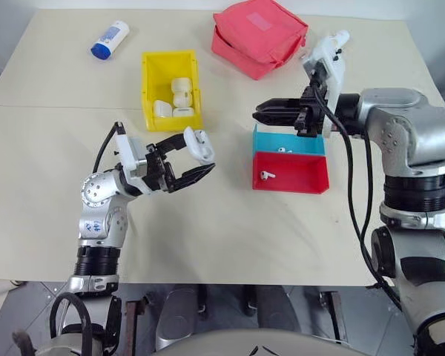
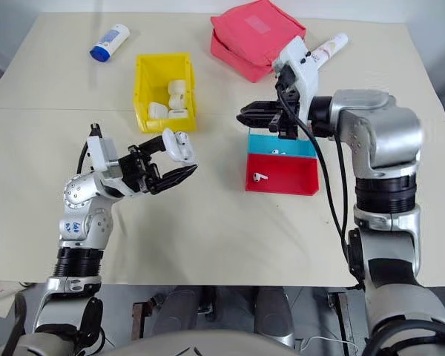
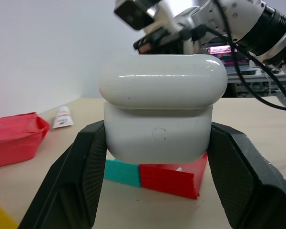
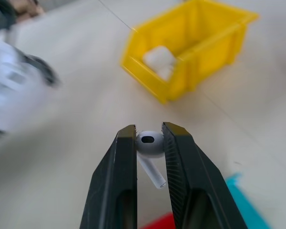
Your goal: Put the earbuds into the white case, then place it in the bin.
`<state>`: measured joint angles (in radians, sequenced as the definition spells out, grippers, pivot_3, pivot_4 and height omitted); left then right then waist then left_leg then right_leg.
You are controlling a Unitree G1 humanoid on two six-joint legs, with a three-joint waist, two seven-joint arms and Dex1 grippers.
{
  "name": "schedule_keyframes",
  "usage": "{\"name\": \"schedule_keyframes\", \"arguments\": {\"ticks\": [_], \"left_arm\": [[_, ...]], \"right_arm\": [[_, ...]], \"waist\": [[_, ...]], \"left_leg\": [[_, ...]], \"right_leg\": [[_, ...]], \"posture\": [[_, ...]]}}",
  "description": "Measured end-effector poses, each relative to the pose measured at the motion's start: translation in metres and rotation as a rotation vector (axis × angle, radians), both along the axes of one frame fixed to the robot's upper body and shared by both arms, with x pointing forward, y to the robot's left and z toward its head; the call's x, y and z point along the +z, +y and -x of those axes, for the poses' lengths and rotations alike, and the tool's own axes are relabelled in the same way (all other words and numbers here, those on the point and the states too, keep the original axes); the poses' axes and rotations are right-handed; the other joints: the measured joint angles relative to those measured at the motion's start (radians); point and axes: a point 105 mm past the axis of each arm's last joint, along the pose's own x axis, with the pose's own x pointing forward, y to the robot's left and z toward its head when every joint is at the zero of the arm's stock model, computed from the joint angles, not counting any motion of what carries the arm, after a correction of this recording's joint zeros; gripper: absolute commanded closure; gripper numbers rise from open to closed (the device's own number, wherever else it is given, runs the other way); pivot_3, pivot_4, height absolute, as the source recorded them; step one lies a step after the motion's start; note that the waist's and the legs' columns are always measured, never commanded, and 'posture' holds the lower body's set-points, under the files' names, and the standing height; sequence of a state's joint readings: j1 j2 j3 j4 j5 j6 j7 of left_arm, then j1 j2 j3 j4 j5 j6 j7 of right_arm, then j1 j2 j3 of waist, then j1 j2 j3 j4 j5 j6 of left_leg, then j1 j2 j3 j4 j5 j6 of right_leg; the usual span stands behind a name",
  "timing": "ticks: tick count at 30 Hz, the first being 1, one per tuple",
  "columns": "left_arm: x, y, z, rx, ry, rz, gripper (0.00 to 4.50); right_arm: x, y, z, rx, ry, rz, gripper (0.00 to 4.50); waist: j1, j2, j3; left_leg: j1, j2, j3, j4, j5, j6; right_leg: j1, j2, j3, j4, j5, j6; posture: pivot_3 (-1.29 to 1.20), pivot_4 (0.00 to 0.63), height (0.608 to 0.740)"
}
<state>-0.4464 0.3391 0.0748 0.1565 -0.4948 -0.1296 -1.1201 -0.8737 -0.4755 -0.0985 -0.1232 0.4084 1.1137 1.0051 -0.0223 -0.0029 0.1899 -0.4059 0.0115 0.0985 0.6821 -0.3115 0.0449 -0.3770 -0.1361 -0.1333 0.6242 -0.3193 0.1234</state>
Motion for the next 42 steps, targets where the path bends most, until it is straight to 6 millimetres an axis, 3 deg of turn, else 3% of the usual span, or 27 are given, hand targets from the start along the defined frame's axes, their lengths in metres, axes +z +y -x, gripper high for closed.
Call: {"name": "schedule_keyframes", "arguments": {"ticks": [5,11,30,42], "left_arm": [[0.002,-0.012,-0.007,-0.095,-0.003,-0.015,1.73],[0.007,-0.026,-0.009,-0.199,-0.018,-0.019,1.73],[0.014,-0.038,-0.003,-0.291,0.000,-0.013,1.73],[0.024,-0.028,-0.006,-0.232,0.011,0.058,1.73]], "right_arm": [[0.011,0.016,0.039,0.100,0.049,-0.175,4.06],[0.003,0.030,0.061,0.129,0.092,-0.286,4.06],[-0.011,0.040,0.068,0.076,0.086,-0.366,4.06],[-0.029,0.025,0.070,0.026,0.095,-0.320,4.06]], "waist": [[0.000,0.000,0.000],[-0.001,0.000,0.000],[-0.003,0.000,0.000],[-0.001,0.000,0.000]], "left_leg": [[0.000,0.000,0.000,0.000,0.000,0.000],[0.000,-0.001,0.000,0.000,0.000,0.000],[0.000,-0.001,0.000,0.000,0.000,0.000],[0.000,-0.001,0.000,0.000,0.000,0.000]], "right_leg": [[0.000,0.000,0.000,0.001,0.000,0.000],[0.000,0.000,0.001,0.001,0.000,0.000],[0.000,0.000,0.002,0.001,0.000,0.000],[0.000,0.000,0.002,0.000,0.000,0.000]], "posture": [[0.00,0.150,0.740],[0.00,0.150,0.740],[0.00,0.150,0.740],[0.00,0.150,0.740]]}}
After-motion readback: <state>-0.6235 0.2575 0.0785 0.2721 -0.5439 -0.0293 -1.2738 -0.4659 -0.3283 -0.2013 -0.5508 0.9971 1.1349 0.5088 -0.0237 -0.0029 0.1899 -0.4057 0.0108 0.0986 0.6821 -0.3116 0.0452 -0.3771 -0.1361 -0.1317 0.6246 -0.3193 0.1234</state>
